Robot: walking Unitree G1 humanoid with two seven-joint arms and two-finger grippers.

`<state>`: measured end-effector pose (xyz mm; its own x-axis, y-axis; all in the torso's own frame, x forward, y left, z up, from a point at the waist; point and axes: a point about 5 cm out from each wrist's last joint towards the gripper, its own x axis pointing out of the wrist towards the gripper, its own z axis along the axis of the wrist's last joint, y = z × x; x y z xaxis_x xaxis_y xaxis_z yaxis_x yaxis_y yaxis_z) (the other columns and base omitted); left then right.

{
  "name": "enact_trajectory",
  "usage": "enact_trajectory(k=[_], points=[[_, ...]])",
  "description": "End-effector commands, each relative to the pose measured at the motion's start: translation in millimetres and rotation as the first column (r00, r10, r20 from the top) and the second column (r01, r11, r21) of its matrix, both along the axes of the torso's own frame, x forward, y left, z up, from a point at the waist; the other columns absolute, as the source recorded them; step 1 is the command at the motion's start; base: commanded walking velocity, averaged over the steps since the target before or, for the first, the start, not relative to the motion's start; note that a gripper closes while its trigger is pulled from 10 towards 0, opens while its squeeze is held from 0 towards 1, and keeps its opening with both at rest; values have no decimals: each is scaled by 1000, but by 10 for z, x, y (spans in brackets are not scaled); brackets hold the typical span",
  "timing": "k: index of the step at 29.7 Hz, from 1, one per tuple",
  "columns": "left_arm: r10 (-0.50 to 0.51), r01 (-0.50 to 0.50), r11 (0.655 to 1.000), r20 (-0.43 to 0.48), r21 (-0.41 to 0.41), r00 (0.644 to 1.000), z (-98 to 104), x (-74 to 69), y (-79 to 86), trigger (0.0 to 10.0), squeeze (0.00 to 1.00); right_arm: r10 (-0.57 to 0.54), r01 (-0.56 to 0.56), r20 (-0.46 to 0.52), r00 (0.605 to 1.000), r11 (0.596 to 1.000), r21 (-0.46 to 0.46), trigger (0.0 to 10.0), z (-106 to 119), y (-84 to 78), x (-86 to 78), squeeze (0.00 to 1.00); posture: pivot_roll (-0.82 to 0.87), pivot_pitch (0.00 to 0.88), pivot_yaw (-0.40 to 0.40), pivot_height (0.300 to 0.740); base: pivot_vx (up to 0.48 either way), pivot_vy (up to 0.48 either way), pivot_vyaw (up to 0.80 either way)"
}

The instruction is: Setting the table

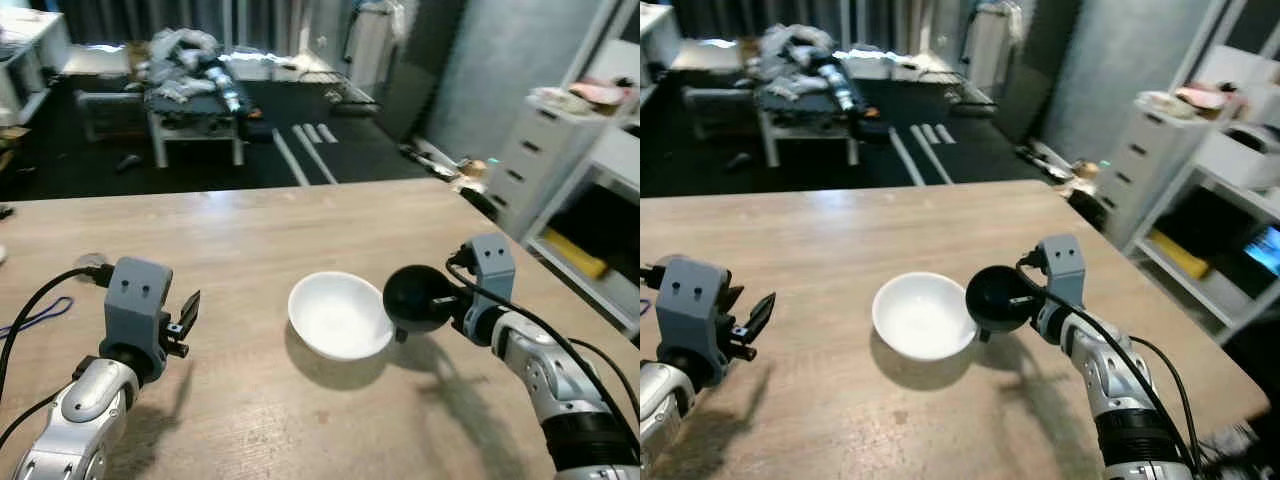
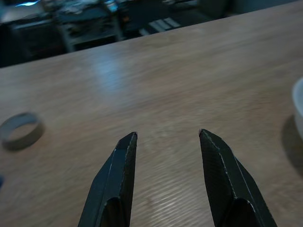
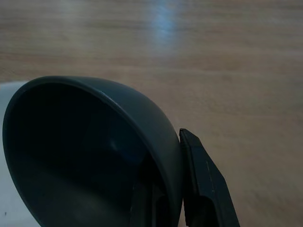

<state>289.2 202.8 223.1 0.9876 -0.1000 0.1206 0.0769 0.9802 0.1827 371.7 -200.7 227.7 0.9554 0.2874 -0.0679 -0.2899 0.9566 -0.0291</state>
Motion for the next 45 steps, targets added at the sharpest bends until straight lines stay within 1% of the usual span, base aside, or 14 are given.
enact_trajectory(k=[1,3,6,11,14,35,37,38,39,40,42,43,44,45], points=[[-20,20,1000,-21,-23,1000,-61,6,-65,10000,0,-43,44,-24,999,999,16,10000,-62,-105,-53,0,87,139,13,740,0,0,0],[-24,23,999,-17,-37,1000,-50,8,-75,10000,0,-49,49,-24,999,999,18,10000,-68,-114,-64,0,86,140,16,740,0,0,0],[-28,27,999,-10,-31,1000,-34,10,-86,10000,0,-61,61,-25,998,998,20,10000,-75,-136,-77,0,86,141,17,740,0,0,0],[-16,16,1000,-20,-11,1000,-45,24,-77,10000,0,-62,62,-26,998,998,23,10000,-77,-119,-81,0,88,148,20,740,0,0,0],[-15,14,1000,-12,-23,1000,-39,21,-67,10000,0,-60,61,-26,998,998,24,10000,-81,-108,-82,0,91,148,21,740,0,-281,0],[9,-10,999,-27,-33,1000,-59,25,-40,10000,0,-67,68,-31,997,997,36,10000,-108,-89,-95,0,96,149,21,740,0,0,0],[5,-5,1000,-42,-22,999,-79,15,-37,10000,0,-48,50,-55,997,998,37,10000,-129,-74,-91,0,97,151,21,740,0,0,0],[-4,3,1000,-50,-19,999,-90,2,-34,10000,0,-33,40,-87,996,996,78,10000,-139,-64,-81,0,100,153,20,740,0,0,0],[-4,3,1000,-50,-19,999,-90,2,-34,10000,0,-33,40,-87,996,996,78,10000,-139,-64,-81,0,100,153,20,740,0,0,0],[-15,15,1000,-59,-7,998,-101,-24,-24,10000,0,-1,19,-130,992,991,135,10000,-133,-43,-59,0,103,156,18,740,0,0,0],[-40,41,999,-75,16,996,-121,-82,0,10000,0,116,-96,-148,982,985,140,10000,-31,57,-25,0,106,156,16,740,0,0,0],[-48,51,998,-83,28,995,-131,-104,11,10000,0,189,-177,-127,974,979,101,10000,74,118,-15,114,109,154,14,740,0,0,0],[-52,56,998,-88,35,995,-138,-116,17,10000,0,235,-228,-113,965,971,68,10000,141,156,-13,114,109,154,14,740,0,0,0],[-58,62,997,-92,40,994,-146,-130,19,10000,0,278,-273,-101,955,960,54,10000,229,194,0,263,112,153,6,740,0,0,0]])
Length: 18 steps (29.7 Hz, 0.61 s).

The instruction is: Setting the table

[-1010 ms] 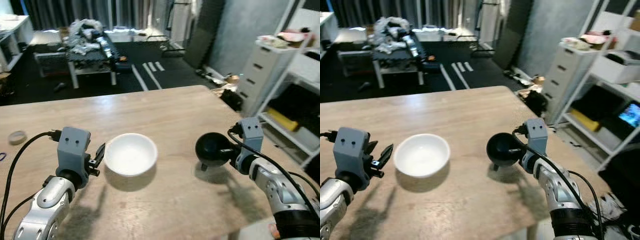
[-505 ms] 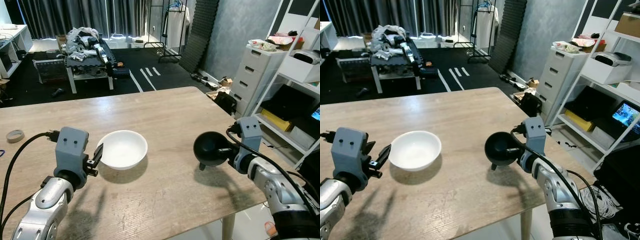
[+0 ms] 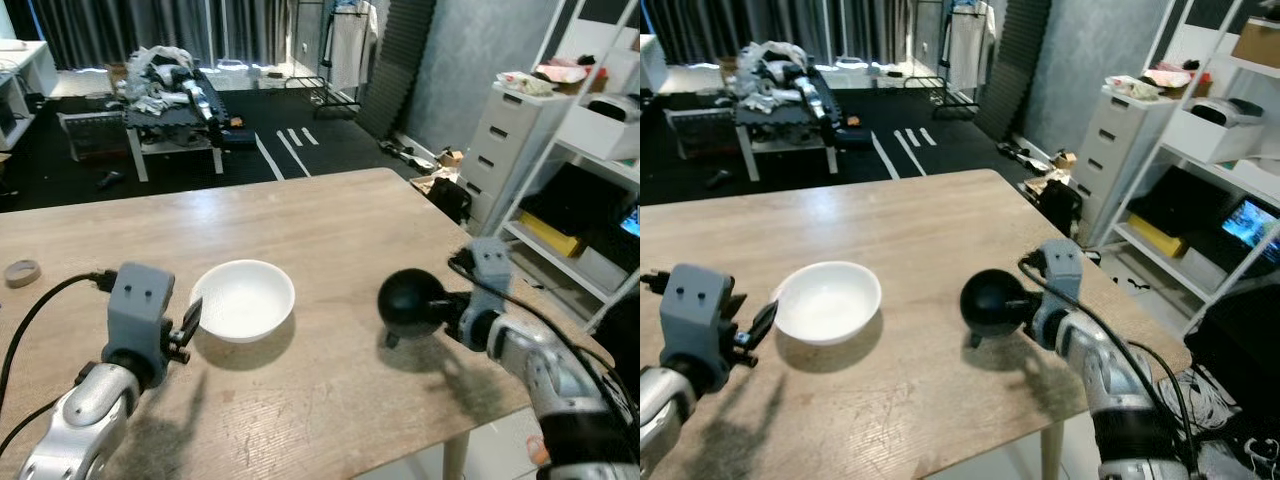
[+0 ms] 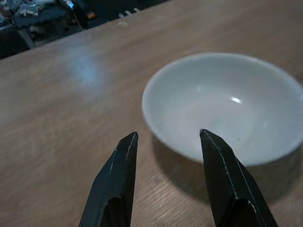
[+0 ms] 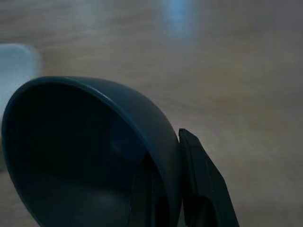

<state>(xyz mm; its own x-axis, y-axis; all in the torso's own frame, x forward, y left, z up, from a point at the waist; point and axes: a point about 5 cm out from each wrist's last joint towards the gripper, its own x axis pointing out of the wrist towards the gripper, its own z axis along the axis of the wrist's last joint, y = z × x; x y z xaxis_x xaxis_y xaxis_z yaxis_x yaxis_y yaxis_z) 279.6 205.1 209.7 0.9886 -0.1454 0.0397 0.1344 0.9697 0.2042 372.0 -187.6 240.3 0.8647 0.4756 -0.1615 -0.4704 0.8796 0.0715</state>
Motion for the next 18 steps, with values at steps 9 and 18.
enact_trajectory(k=[9,18], points=[[-31,32,999,-28,30,999,-73,-112,-34,10000,0,203,-206,-51,978,977,-59,10000,88,387,147,612,137,151,-16,740,0,0,0],[-10,11,1000,-27,24,1000,-70,-183,-13,10000,0,147,-151,-49,988,984,-94,10000,0,387,254,0,157,150,-24,740,0,0,0]])
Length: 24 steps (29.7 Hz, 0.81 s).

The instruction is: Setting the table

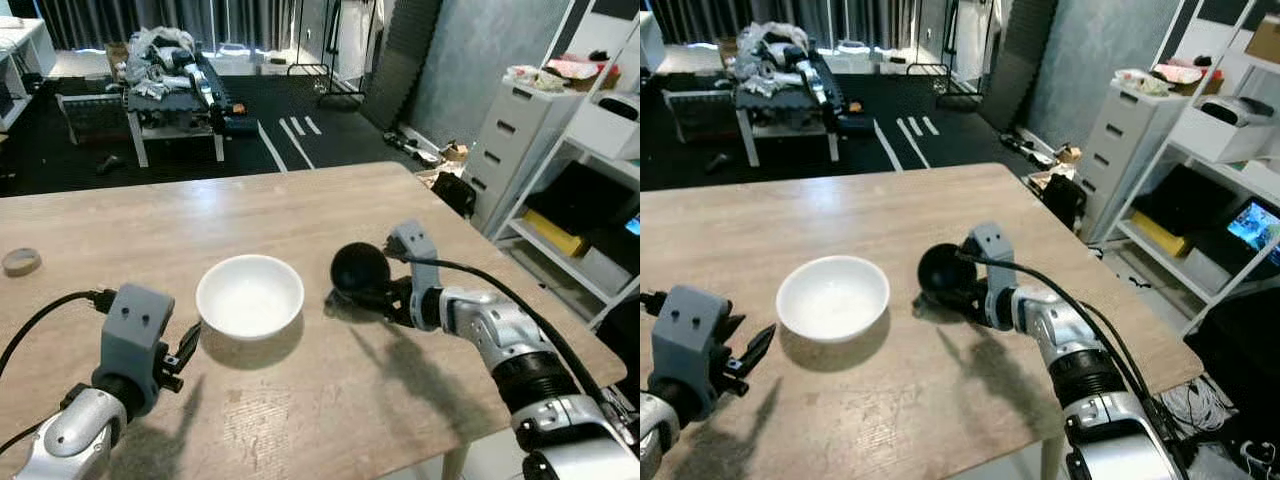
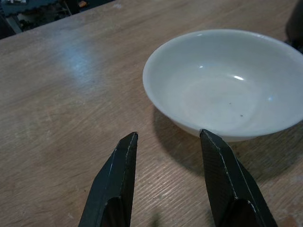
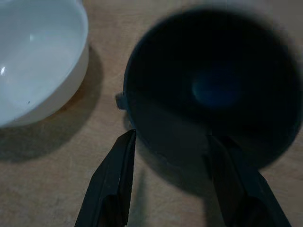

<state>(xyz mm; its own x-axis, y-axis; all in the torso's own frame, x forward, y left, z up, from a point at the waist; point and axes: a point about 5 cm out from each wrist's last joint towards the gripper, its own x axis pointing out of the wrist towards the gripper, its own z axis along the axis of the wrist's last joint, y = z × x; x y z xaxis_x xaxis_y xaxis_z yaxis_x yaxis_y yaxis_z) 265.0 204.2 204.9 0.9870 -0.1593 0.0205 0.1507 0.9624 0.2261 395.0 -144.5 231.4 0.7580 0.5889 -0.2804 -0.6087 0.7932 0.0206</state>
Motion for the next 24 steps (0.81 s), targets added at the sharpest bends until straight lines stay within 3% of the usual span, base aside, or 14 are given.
enact_trajectory(k=[1,8,17,24], points=[[4,-4,1000,-11,-1,1000,-22,-36,-3,10000,0,-30,29,45,999,999,27,10000,122,-71,35,0,155,149,-21,740,0,0,0],[-20,20,1000,-9,-5,1000,-16,17,-60,10000,0,-139,121,135,981,984,127,10000,314,-286,57,0,141,139,-6,740,0,0,0],[-25,25,1000,-6,-8,1000,-5,31,-69,10000,0,-181,147,224,958,976,163,10000,467,-401,63,0,138,138,-5,740,0,0,0],[-14,14,1000,3,-14,1000,8,33,-66,10000,0,-277,220,296,914,952,212,10000,500,-530,61,0,142,140,-2,740,0,0,0]])
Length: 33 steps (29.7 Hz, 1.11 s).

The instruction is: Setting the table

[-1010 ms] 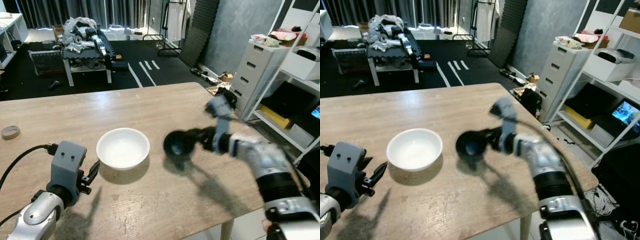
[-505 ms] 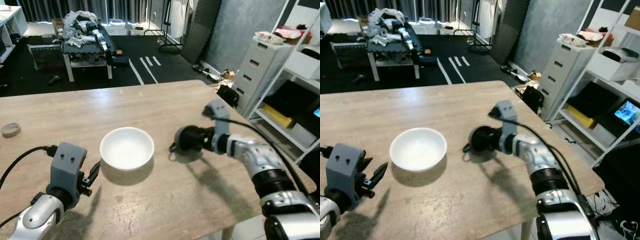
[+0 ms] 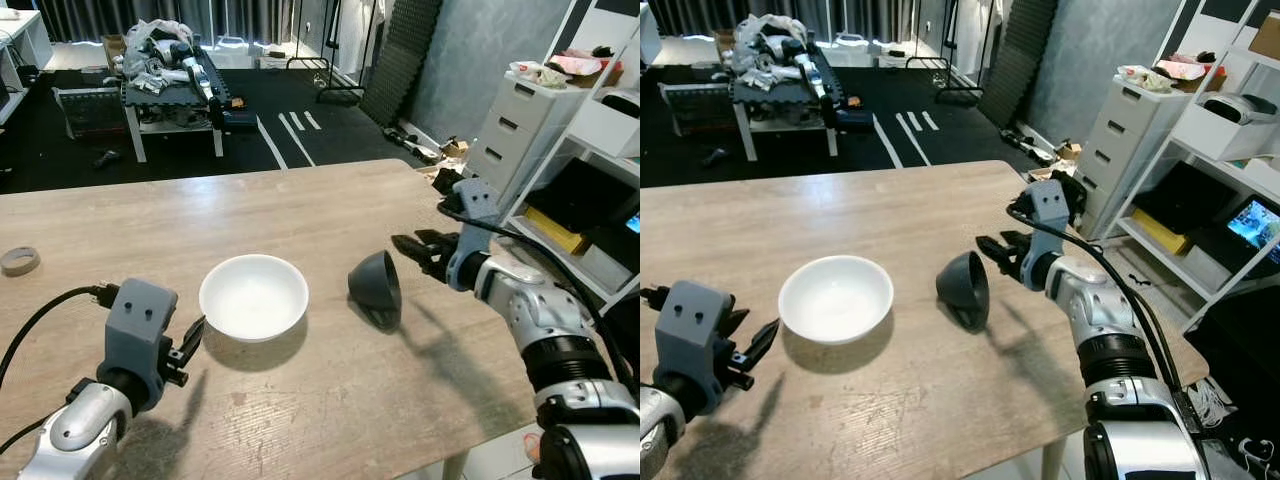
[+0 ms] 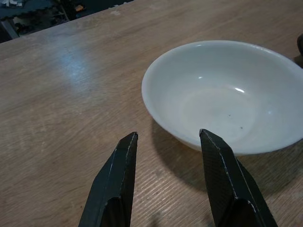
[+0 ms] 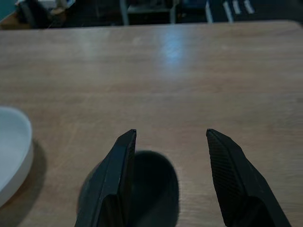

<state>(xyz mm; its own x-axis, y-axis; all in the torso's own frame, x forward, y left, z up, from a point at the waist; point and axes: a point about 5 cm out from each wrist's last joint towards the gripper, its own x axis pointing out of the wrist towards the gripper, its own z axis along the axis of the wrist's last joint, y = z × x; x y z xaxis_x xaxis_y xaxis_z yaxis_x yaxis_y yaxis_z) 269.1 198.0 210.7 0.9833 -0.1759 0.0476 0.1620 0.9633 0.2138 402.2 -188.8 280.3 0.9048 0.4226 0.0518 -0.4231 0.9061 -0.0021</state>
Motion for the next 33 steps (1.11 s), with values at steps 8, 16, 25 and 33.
enact_trajectory(k=[8,16,25,33], points=[[5,-5,1000,-12,3,1000,-22,12,-4,10000,0,-11,7,-41,999,996,-93,10000,-231,-91,-54,0,144,147,1,740,0,0,0],[13,-13,1000,-16,0,1000,-36,-8,-1,10000,0,64,-42,-116,991,982,182,10000,-207,-4,-171,0,145,154,-3,740,0,0,0],[6,-6,1000,-17,3,1000,-31,18,-18,10000,0,41,-2,-134,990,960,279,10000,-324,23,-316,0,138,153,7,740,0,0,0],[8,-8,1000,-14,0,1000,-25,21,-19,10000,0,-20,71,-194,981,962,262,10000,-519,184,-329,0,145,157,5,740,0,0,0]])
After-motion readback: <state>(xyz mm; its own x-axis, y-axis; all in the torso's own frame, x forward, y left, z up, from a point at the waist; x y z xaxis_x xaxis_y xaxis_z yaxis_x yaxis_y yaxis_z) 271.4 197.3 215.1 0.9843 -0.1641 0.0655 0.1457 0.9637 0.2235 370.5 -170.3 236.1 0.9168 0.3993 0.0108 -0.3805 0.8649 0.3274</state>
